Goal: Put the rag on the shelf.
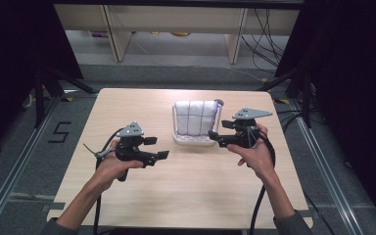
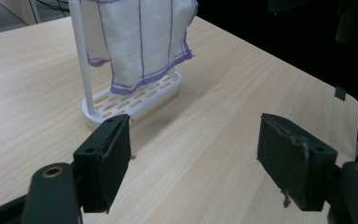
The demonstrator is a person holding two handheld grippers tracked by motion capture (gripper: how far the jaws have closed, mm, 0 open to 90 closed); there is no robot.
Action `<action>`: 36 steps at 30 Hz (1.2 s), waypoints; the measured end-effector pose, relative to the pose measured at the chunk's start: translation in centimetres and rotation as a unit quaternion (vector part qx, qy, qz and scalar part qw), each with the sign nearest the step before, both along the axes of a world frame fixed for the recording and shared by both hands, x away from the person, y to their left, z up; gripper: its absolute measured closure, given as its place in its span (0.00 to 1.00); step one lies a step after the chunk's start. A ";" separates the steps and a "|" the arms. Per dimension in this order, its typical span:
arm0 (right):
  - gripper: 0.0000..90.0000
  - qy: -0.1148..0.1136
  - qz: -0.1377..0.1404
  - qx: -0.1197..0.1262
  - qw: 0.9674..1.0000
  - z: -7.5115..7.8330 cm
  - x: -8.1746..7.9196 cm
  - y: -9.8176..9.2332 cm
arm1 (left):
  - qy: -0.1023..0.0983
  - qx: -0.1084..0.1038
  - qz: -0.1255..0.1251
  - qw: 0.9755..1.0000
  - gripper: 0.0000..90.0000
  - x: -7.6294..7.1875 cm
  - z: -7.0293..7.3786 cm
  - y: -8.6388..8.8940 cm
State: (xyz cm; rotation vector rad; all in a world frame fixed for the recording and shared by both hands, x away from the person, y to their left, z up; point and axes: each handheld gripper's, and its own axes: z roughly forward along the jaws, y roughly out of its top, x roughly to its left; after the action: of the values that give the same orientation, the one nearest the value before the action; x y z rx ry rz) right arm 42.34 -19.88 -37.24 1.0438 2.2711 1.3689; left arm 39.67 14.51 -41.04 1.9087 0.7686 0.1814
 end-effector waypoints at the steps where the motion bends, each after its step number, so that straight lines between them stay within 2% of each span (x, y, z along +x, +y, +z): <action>1: 0.34 -0.004 0.006 0.000 1.000 -0.2 0.0 0.0 | 0.000 0.002 -0.001 1.000 0.28 -0.1 -0.1 0.0; 2: 0.34 0.000 -0.007 0.006 1.000 -0.3 -0.3 0.1 | 0.003 0.002 -0.002 1.000 0.28 -0.3 -0.2 0.1; 4: 0.34 0.003 0.000 0.001 1.000 -0.6 -0.4 0.0 | 0.001 0.004 -0.004 1.000 0.28 -0.5 -0.4 0.2; 5: 0.34 -0.003 0.008 -0.002 1.000 -0.9 -0.4 0.0 | 0.001 0.003 -0.001 1.000 0.28 -0.7 -0.5 0.1; 6: 0.34 0.004 0.008 0.000 1.000 -1.0 -0.6 0.0 | 0.002 0.011 -0.003 1.000 0.28 -0.8 -0.6 0.2; 7: 0.33 0.000 0.011 0.001 1.000 -1.4 -0.7 0.1 | -0.001 0.008 -0.006 1.000 0.28 -0.8 -0.8 0.2; 8: 0.33 0.011 0.008 0.000 1.000 -1.5 -0.9 0.1 | 0.003 0.007 -0.010 1.000 0.28 -0.9 -0.9 0.2; 11: 0.33 0.015 0.021 -0.005 1.000 -2.2 -1.1 0.3 | 0.001 0.001 -0.005 1.000 0.27 -1.3 -1.3 0.1; 12: 0.33 0.026 0.024 -0.003 0.999 -2.5 -1.2 0.4 | -0.001 0.005 -0.006 1.000 0.26 -1.3 -1.5 0.1; 14: 0.33 0.028 0.023 -0.007 0.999 -2.9 -1.3 0.6 | -0.005 0.007 -0.007 1.000 0.24 -1.6 -1.8 0.0; 15: 0.33 0.022 0.032 -0.011 0.999 -3.1 -1.1 0.7 | -0.004 0.007 -0.007 1.000 0.23 -1.7 -2.0 0.0; 16: 0.33 0.031 0.022 -0.007 0.999 -3.3 -1.4 0.9 | -0.002 0.005 -0.009 1.000 0.23 -1.8 -2.2 0.1; 17: 0.32 0.027 0.032 -0.013 0.999 -3.5 -1.2 0.9 | -0.001 0.002 -0.007 1.000 0.23 -2.0 -2.4 0.0; 18: 0.32 0.035 0.026 -0.012 0.999 -3.6 -1.4 1.1 | -0.001 0.004 -0.005 1.000 0.22 -2.2 -2.7 0.0; 20: 0.32 0.029 0.032 -0.017 0.999 -3.7 -1.4 1.2 | 0.004 -0.001 -0.011 1.000 0.21 -2.7 -3.2 0.0; 21: 0.32 0.028 0.039 -0.011 0.999 -3.9 -1.4 1.3 | 0.002 0.001 -0.011 1.000 0.21 -2.9 -3.4 0.1; 23: 0.32 0.030 0.032 -0.009 0.999 -4.0 -1.6 1.5 | -0.001 0.000 -0.011 1.000 0.21 -3.2 -3.8 0.1; 25: 0.31 0.022 0.024 -0.010 0.999 -4.1 -1.8 1.6 | 0.001 0.004 -0.010 1.000 0.21 -3.5 -4.1 0.4; 27: 0.31 0.026 0.025 -0.013 0.999 -4.4 -2.2 1.8 | 0.003 0.007 -0.007 1.000 0.21 -3.8 -4.4 0.5; 28: 0.31 0.024 0.035 -0.017 0.999 -4.5 -2.2 1.7 | 0.003 0.007 -0.007 1.000 0.21 -3.8 -4.4 0.5; 29: 0.31 0.033 0.025 -0.017 0.999 -4.6 -2.6 1.9 | 0.003 0.004 -0.011 1.000 0.21 -4.0 -4.9 0.6; 30: 0.31 0.036 0.027 -0.019 0.999 -4.7 -2.8 1.9 | 0.008 0.007 -0.009 1.000 0.21 -4.1 -5.0 0.6; 31: 0.31 0.033 0.033 -0.022 0.999 -4.8 -2.9 1.9 | 0.007 0.013 -0.013 1.000 0.21 -4.1 -5.1 0.8; 33: 0.31 0.038 0.032 -0.023 0.998 -5.0 -3.3 2.0 | 0.008 0.015 -0.011 1.000 0.21 -4.3 -5.2 0.8; 34: 0.31 0.033 0.038 -0.020 0.999 -5.3 -3.4 2.1 | 0.008 0.012 -0.014 1.000 0.21 -4.4 -5.4 0.8; 35: 0.31 0.042 0.033 -0.024 0.998 -5.3 -3.7 2.1 | 0.009 0.015 -0.012 1.000 0.21 -4.4 -5.5 0.8; 36: 0.31 0.034 0.040 -0.031 0.998 -5.5 -3.7 2.0 | 0.009 0.014 -0.014 1.000 0.21 -4.5 -5.7 0.8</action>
State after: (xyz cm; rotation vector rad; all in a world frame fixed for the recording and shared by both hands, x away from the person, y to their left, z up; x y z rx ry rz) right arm 38.64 -17.89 -42.78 1.0052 2.4126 1.3027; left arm 35.16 15.27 -46.71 1.9491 0.7540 0.1593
